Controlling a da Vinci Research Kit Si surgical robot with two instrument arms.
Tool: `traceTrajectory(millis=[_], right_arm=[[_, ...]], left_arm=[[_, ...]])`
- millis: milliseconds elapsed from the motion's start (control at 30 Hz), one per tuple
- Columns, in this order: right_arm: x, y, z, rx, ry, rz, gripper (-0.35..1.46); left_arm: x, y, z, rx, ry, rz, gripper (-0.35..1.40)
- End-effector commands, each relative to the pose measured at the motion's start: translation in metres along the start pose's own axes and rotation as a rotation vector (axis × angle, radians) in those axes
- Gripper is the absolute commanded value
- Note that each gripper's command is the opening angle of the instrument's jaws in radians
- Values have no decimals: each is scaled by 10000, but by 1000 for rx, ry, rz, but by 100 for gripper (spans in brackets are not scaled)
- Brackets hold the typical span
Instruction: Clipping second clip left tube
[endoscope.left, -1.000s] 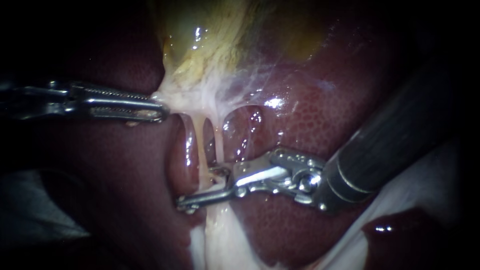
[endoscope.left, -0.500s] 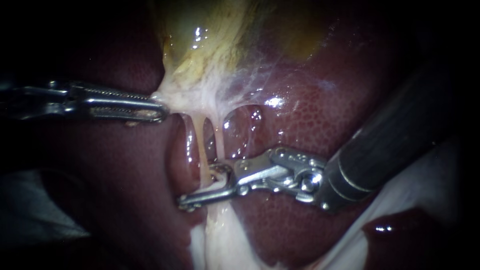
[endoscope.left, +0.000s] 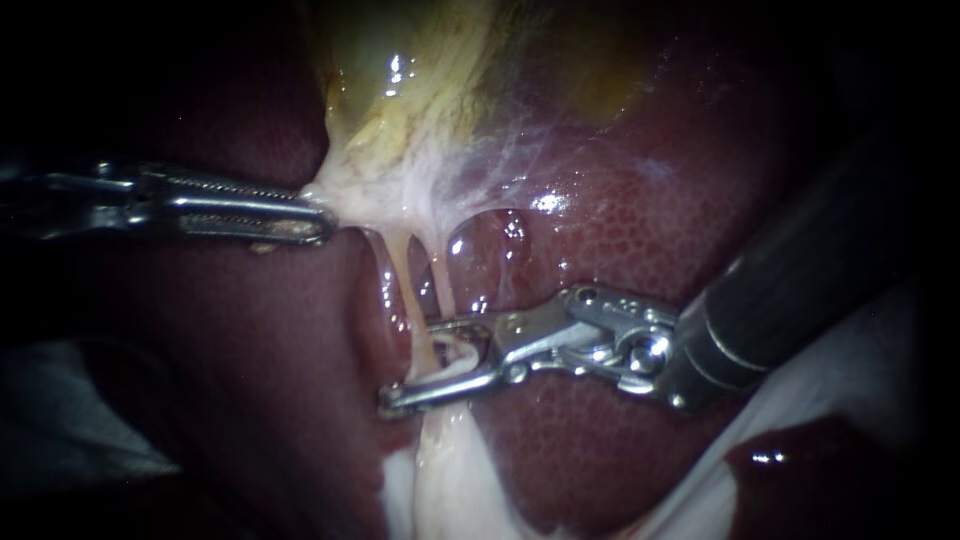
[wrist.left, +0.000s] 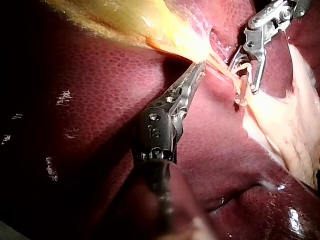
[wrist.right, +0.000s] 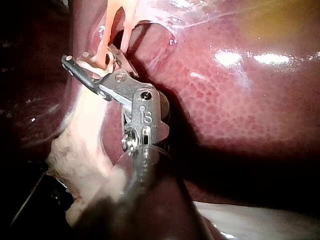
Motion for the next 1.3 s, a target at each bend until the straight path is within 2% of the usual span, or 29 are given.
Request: traceTrajectory(millis=[33, 233, 400, 767, 1300], right_arm=[[1, 0, -2, 0, 1, 1, 50], [5, -2, -12, 4, 4, 4, 50], [3, -3, -10, 19, -1, 1, 50], [2, -15, -4, 108, -35, -28, 49], [-3, -18, -5, 188, 3, -44, 48]], left_arm=[[0, 0, -1, 2, 0, 0, -35], [0, 0, -1, 2, 0, 0, -35], [0, 0, -1, 2, 0, 0, -35], [0, 0, 0, 2, 0, 0, -35], [0, 0, 0, 2, 0, 0, -35]])
